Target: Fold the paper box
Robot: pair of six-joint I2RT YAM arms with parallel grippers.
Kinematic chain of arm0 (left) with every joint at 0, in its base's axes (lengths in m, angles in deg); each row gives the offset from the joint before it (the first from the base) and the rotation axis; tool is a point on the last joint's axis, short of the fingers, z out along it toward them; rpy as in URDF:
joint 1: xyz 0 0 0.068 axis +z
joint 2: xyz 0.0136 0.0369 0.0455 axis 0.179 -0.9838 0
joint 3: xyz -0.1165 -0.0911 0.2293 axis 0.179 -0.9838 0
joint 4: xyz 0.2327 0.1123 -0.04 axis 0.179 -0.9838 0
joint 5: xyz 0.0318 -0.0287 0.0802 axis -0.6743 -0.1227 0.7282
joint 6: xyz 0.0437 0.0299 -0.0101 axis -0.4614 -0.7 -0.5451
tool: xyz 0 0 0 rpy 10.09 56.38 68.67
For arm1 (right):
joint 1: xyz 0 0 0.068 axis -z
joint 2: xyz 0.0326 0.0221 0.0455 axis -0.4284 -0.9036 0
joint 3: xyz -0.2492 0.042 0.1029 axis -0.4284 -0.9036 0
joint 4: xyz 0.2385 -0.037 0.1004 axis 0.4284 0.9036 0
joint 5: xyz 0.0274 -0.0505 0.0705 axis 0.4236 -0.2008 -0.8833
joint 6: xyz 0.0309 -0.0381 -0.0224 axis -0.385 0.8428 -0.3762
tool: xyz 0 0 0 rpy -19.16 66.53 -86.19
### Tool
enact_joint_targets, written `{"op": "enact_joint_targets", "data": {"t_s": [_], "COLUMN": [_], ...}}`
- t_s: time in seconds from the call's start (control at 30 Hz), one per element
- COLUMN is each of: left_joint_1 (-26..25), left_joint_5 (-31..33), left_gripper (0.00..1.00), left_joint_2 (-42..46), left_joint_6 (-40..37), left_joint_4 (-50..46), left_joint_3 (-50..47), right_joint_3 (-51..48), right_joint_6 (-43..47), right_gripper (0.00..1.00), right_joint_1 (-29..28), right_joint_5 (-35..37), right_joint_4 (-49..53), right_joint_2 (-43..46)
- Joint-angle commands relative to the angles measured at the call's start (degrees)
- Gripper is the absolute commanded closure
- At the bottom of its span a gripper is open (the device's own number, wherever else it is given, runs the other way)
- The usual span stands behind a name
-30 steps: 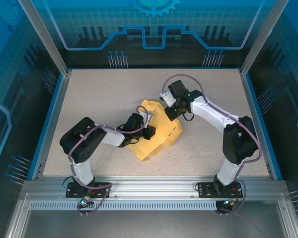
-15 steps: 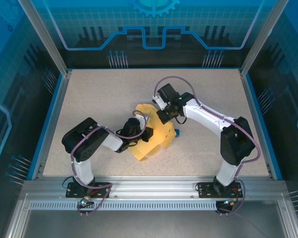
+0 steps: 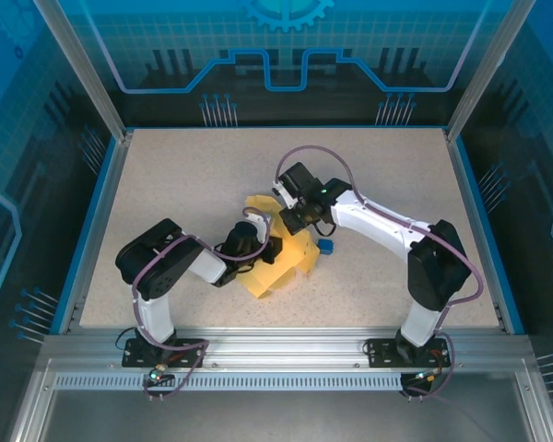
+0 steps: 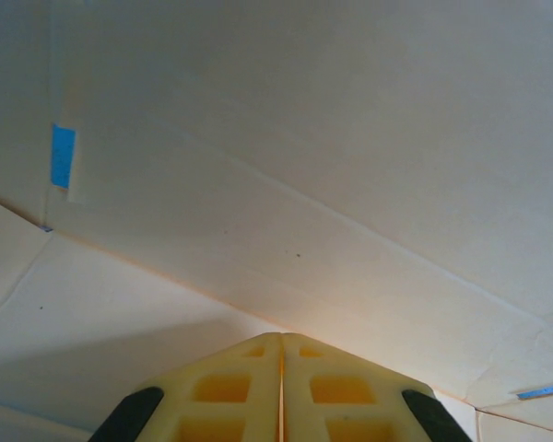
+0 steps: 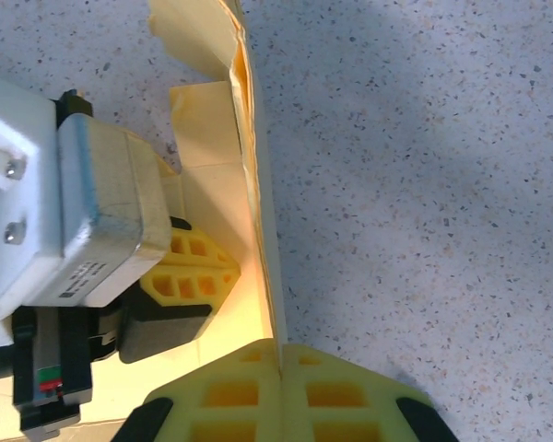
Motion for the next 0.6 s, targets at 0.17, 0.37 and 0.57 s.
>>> {"op": "enact_joint_targets", "data": {"t_s": [0.17, 0.37, 0.57], "left_joint_1": [-0.4, -0.3, -0.3], "left_joint_5": [-0.1, -1.0, -1.1], "left_gripper": [0.79, 0.73, 0.72], "left_joint_2": [4.9, 8.9, 8.6], "left_joint_6": [1.3, 0.9, 1.1], "left_joint_4": [-2.9, -5.4, -5.8], "left_joint_3": [-2.9, -3.3, -3.5], "right_joint_3": [0.6, 1.0, 1.0], "right_joint_6": [3.3, 5.9, 7.0], "right_gripper": [1.0, 1.0, 1.0], "right_joint_1": [1.1, 2.6, 3.8], "right_joint_5": [2.3, 2.5, 2.2], "right_joint_4": [0.2, 1.2, 1.6], "right_joint_2": [-0.3, -0.4, -0.5]}}
